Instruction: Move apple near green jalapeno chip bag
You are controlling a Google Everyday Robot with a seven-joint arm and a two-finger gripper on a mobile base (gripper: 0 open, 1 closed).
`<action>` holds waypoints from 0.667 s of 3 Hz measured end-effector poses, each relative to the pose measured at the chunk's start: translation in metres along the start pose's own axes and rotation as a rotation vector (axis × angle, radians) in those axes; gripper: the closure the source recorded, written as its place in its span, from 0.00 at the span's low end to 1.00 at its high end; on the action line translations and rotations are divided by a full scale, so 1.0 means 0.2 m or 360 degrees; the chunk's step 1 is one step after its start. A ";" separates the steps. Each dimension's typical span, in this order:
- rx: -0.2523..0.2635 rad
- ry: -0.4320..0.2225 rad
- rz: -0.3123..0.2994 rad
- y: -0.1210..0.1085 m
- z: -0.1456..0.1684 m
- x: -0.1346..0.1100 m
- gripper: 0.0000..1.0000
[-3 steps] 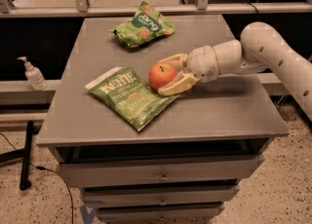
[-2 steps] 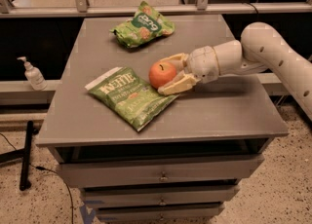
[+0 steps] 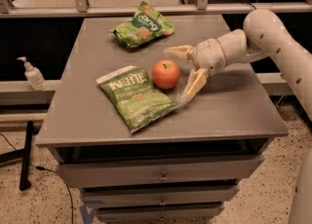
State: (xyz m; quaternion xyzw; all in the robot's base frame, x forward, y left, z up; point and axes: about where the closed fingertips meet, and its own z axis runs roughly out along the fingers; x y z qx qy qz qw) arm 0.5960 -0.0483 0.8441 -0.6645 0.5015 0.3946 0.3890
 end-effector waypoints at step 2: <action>-0.0070 0.0040 0.0025 0.01 -0.16 0.04 0.00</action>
Offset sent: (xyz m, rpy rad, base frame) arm 0.0009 -0.0642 0.0101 -0.0600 0.0497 0.0436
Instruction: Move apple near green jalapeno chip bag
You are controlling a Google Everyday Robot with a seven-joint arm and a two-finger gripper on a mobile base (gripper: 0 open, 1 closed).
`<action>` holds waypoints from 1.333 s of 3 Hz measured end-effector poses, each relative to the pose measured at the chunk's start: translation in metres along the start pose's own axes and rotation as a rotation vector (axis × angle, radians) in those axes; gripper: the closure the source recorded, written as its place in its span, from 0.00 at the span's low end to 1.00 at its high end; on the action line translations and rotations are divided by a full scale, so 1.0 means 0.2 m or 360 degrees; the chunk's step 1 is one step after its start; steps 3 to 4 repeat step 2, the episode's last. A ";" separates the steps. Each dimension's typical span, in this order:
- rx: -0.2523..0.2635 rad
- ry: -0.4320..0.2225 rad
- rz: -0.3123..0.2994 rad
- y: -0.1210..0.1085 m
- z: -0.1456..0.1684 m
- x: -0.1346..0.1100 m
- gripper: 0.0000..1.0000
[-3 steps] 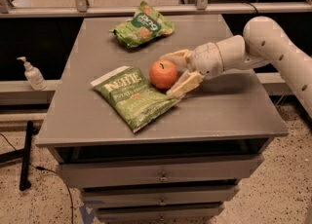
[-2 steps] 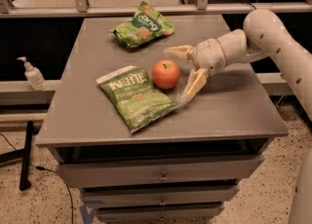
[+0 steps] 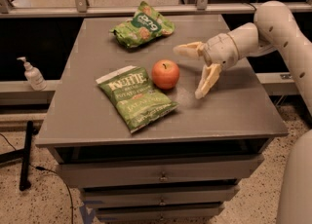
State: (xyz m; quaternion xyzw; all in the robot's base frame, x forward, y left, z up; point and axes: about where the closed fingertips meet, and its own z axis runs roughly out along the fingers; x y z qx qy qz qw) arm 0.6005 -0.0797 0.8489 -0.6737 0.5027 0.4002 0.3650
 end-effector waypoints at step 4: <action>0.0270 -0.0025 0.0207 0.13 -0.36 -0.14 0.00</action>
Offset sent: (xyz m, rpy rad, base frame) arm -0.0505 -0.0986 0.0904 0.0279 0.1162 -0.3354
